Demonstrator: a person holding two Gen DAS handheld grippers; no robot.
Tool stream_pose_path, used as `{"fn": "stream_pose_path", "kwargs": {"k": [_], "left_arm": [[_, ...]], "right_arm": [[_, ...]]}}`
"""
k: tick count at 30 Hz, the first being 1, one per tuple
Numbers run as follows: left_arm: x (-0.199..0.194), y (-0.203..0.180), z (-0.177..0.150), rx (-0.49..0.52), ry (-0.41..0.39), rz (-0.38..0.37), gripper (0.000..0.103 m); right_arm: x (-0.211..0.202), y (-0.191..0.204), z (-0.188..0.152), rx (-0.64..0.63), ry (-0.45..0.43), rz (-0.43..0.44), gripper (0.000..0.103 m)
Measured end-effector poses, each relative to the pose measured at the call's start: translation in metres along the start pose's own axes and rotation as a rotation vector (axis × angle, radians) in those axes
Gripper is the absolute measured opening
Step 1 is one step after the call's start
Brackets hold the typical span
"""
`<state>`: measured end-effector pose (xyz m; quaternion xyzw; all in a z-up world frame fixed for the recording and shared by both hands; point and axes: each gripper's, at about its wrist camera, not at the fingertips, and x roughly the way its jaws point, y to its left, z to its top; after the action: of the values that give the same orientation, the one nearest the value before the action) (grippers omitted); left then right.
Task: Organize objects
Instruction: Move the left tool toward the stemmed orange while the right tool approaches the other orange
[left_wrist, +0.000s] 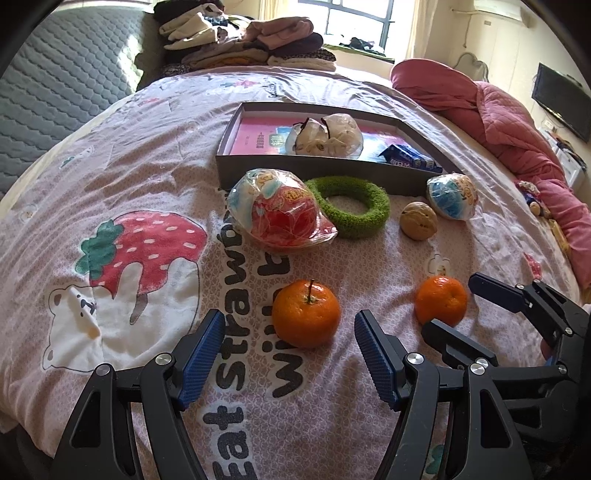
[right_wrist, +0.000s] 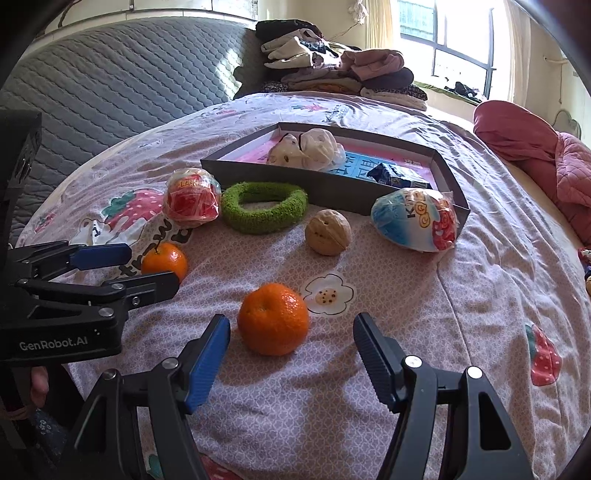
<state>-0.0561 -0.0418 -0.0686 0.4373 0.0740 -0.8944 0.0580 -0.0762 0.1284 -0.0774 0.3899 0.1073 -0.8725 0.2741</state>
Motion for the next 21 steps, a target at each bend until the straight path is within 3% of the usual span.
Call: {"fn": "stream_pose_path", "kwargs": {"k": [14, 21], "left_arm": [[0.008, 0.006, 0.001, -0.023, -0.024, -0.017, 0.074], [0.010, 0.006, 0.002, -0.019, -0.019, -0.014, 0.074]], "right_arm": [[0.011, 0.003, 0.000, -0.037, 0.000, -0.017, 0.068], [0.011, 0.004, 0.001, -0.051, -0.010, -0.027, 0.058]]}}
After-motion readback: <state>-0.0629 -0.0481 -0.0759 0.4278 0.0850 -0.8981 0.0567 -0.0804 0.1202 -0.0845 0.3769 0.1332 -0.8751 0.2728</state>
